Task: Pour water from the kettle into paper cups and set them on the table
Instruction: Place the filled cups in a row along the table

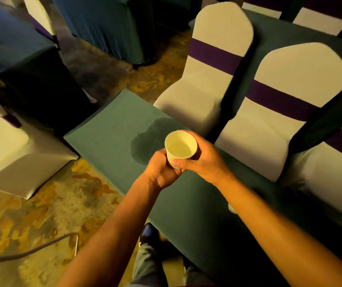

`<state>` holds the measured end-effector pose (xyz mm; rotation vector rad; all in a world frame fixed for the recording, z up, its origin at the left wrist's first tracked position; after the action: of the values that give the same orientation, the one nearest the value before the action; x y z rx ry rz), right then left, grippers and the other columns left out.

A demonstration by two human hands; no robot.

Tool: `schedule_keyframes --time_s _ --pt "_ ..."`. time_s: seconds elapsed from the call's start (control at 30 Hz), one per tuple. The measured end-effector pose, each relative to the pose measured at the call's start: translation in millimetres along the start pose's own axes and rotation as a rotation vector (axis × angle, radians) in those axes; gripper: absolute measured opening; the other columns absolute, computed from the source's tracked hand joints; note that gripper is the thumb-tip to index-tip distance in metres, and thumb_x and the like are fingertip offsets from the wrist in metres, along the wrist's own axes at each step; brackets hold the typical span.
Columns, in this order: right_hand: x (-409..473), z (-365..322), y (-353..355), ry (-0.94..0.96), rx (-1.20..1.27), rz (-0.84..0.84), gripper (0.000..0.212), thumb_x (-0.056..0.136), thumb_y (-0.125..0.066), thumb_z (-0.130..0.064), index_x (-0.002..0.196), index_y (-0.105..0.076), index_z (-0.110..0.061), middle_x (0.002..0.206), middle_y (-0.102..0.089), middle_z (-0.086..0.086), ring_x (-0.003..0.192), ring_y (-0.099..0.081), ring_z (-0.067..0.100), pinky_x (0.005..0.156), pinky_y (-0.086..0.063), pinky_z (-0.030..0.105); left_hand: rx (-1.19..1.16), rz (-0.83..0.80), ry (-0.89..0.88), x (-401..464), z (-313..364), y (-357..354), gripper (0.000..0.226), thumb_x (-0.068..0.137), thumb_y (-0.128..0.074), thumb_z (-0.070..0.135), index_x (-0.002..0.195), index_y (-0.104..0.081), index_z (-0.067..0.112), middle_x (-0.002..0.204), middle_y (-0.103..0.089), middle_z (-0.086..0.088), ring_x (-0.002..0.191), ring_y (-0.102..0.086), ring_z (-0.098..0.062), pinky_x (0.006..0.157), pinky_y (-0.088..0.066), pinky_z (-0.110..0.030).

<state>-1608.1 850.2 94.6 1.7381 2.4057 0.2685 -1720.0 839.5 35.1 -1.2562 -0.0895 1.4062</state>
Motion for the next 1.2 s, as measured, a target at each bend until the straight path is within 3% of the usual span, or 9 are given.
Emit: schedule_keyframes --time_s 0.1,0.23,0.37,0.63,0.7,0.83,0.87,1.0,1.2 --pt "31 8 -12 -0.05 -0.007 0.048 0.07 0.068 -0.089 -0.046 0.127 -0.051 -0.054 0.119 -0.058 -0.048 0.117 -0.056 -0.016 0.085 -0.048 0.005 0.013 -0.02 0.047 27 25 11 0.037 0.104 -0.031 0.02 0.113 -0.064 0.004 0.097 -0.074 -0.013 0.084 -0.071 -0.025 0.069 -0.059 -0.033" --pt "68 29 -34 -0.136 0.058 0.154 0.074 0.057 -0.09 -0.05 0.123 -0.057 -0.049 0.117 -0.065 -0.039 0.117 -0.062 -0.004 0.097 -0.055 0.024 0.019 -0.048 0.147 60 55 31 0.038 0.105 -0.028 0.02 0.112 -0.062 0.002 0.094 -0.075 -0.015 0.079 -0.074 -0.027 0.062 -0.061 -0.033" --pt "99 44 -57 -0.213 0.065 0.241 0.069 0.061 -0.095 -0.034 0.117 -0.059 -0.051 0.113 -0.065 -0.042 0.114 -0.063 -0.006 0.099 -0.056 0.032 0.061 -0.05 0.253 88 86 50 0.039 0.105 -0.03 0.024 0.115 -0.059 0.0 0.092 -0.074 -0.018 0.078 -0.074 -0.029 0.061 -0.06 -0.034" --pt "158 71 -99 -0.304 0.073 0.355 0.068 0.064 -0.093 -0.023 0.117 -0.058 -0.047 0.109 -0.066 -0.041 0.108 -0.064 -0.01 0.091 -0.054 0.018 0.134 -0.02 0.312 141 140 87 0.04 0.108 -0.026 0.024 0.108 -0.059 0.001 0.081 -0.074 -0.018 0.069 -0.074 -0.029 0.053 -0.059 -0.035" --pt "169 78 -104 -0.31 0.077 0.373 0.071 0.066 -0.094 -0.024 0.123 -0.057 -0.045 0.116 -0.066 -0.033 0.112 -0.063 -0.005 0.096 -0.054 0.023 0.124 0.02 0.277 153 150 93 0.039 0.107 -0.026 0.022 0.107 -0.059 0.001 0.083 -0.074 -0.018 0.071 -0.074 -0.028 0.058 -0.061 -0.036" --pt "189 94 -118 -0.315 0.085 0.399 0.078 0.067 -0.095 -0.026 0.136 -0.058 -0.028 0.126 -0.064 -0.019 0.115 -0.061 -0.005 0.094 -0.053 0.017 0.188 0.081 0.24 174 169 121 0.036 0.105 -0.031 0.022 0.111 -0.059 0.002 0.109 -0.064 -0.019 0.099 -0.061 -0.031 0.094 -0.049 -0.041" --pt "190 98 -120 -0.322 0.086 0.402 0.08 0.067 -0.094 -0.029 0.137 -0.058 -0.027 0.127 -0.064 -0.018 0.117 -0.061 -0.003 0.095 -0.053 0.018 0.217 0.105 0.236 177 173 130 0.034 0.104 -0.032 0.021 0.109 -0.06 0.002 0.111 -0.063 -0.019 0.098 -0.061 -0.031 0.093 -0.05 -0.042" --pt "198 116 -132 -0.344 0.066 0.4 0.078 0.07 -0.094 -0.027 0.139 -0.057 -0.025 0.131 -0.065 -0.011 0.122 -0.061 0.008 0.103 -0.054 0.036 0.251 0.207 0.222 182 194 163 0.031 0.101 -0.035 0.018 0.1 -0.062 0.002 0.088 -0.072 -0.015 0.068 -0.073 -0.024 0.057 -0.059 -0.031" --pt "206 138 -157 -0.367 0.074 0.423 0.079 0.07 -0.093 -0.03 0.139 -0.056 -0.025 0.131 -0.063 -0.012 0.122 -0.06 0.008 0.104 -0.054 0.042 0.382 0.269 0.175 186 214 191 0.042 0.101 -0.034 0.022 0.131 -0.053 -0.002 0.113 -0.068 -0.019 0.093 -0.069 -0.03 0.075 -0.056 -0.037"
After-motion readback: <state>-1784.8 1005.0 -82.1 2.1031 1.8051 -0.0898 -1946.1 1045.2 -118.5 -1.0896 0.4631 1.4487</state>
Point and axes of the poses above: each hand's wrist, its own x-axis towards the middle knuckle, its own y-axis out of the back of the hand, z = x × y, the point moved 6 cm from there along x, towards the middle knuckle
